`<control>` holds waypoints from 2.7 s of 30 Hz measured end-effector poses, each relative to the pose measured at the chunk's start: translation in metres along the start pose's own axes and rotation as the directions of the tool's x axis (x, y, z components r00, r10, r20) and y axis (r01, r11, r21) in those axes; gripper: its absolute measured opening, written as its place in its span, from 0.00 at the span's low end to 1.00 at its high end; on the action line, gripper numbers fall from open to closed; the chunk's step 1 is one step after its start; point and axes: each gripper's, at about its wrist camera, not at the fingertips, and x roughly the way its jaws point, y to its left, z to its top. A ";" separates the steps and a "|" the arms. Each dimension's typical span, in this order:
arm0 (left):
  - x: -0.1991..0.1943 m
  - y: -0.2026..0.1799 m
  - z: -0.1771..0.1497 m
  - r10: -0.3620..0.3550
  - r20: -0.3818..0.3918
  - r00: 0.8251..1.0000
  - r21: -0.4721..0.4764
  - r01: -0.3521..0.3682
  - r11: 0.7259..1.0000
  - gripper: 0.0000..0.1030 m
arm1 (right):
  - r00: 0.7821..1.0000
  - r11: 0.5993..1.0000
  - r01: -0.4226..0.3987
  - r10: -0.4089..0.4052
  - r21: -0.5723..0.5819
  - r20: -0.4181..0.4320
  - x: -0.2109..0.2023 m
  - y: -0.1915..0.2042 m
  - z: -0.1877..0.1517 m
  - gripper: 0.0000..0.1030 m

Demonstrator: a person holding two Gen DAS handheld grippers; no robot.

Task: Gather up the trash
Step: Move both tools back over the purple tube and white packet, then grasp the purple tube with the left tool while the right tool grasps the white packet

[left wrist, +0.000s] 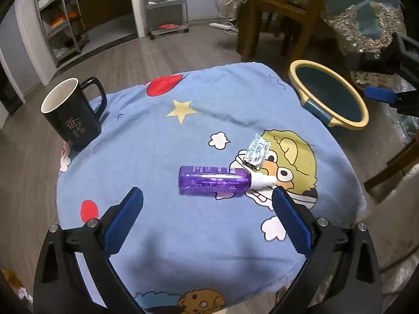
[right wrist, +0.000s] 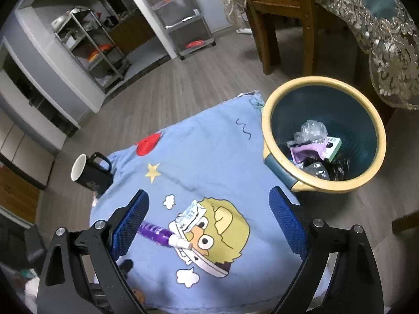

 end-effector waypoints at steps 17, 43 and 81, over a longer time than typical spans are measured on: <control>0.058 -0.009 0.006 0.105 -0.077 0.991 -0.178 -0.118 0.977 0.94 | 0.998 0.999 -0.021 0.024 0.050 -0.052 0.019 -0.019 0.007 0.90; 0.103 0.024 0.018 -0.218 -0.173 0.960 -0.386 0.138 0.912 0.69 | 0.996 1.000 -0.001 0.002 0.005 -0.088 0.028 -0.010 0.003 0.90; 0.100 0.092 0.011 -0.073 -0.224 0.972 -0.222 0.022 0.975 0.34 | 0.949 0.971 0.112 -0.168 -0.213 -0.266 0.157 0.058 -0.054 0.75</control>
